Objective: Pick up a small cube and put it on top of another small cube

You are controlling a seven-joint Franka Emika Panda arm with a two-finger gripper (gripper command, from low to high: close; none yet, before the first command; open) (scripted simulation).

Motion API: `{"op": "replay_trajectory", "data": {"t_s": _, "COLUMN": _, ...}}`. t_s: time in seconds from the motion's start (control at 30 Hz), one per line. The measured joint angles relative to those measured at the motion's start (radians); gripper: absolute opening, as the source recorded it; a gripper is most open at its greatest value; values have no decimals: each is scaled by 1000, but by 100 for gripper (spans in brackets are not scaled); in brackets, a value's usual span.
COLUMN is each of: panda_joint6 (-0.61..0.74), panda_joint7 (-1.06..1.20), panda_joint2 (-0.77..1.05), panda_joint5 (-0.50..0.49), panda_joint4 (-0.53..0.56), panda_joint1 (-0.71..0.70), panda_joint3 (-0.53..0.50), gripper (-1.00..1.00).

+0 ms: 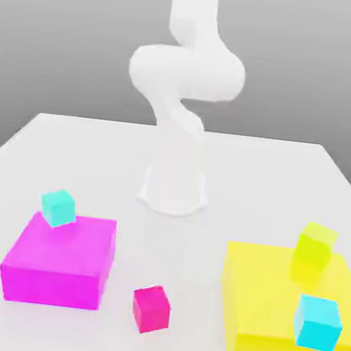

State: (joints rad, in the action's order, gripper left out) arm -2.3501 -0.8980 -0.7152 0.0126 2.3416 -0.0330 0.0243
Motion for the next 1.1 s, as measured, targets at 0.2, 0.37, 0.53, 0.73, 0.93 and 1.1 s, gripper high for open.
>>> {"op": "replay_trajectory", "data": {"t_s": 0.2, "panda_joint6": -121, "panda_joint7": -247, "panda_joint2": 207, "panda_joint5": 22, "panda_joint4": 101, "panda_joint1": -80, "panda_joint3": 68, "gripper": 0}}
{"op": "replay_trajectory", "data": {"t_s": 0.37, "panda_joint6": -221, "panda_joint7": -459, "panda_joint2": 374, "panda_joint5": 23, "panda_joint4": 184, "panda_joint1": -140, "panda_joint3": 124, "gripper": 0}}
{"op": "replay_trajectory", "data": {"t_s": 0.53, "panda_joint6": -320, "panda_joint7": -690, "panda_joint2": 544, "panda_joint5": -1, "panda_joint4": 266, "panda_joint1": -180, "panda_joint3": 159, "gripper": 0}}
{"op": "replay_trajectory", "data": {"t_s": 0.73, "panda_joint6": -438, "panda_joint7": -980, "panda_joint2": 749, "panda_joint5": -49, "panda_joint4": 365, "panda_joint1": -204, "panda_joint3": 163, "gripper": 0}}
{"op": "replay_trajectory", "data": {"t_s": 0.93, "panda_joint6": -599, "panda_joint7": -1111, "panda_joint2": 963, "panda_joint5": -133, "panda_joint4": 360, "panda_joint1": -135, "panda_joint3": 77, "gripper": 0}}
{"op": "replay_trajectory", "data": {"t_s": 1.1, "panda_joint6": -651, "panda_joint7": -1126, "panda_joint2": 1027, "panda_joint5": -151, "panda_joint4": 349, "panda_joint1": -105, "panda_joint3": 42, "gripper": -100}}
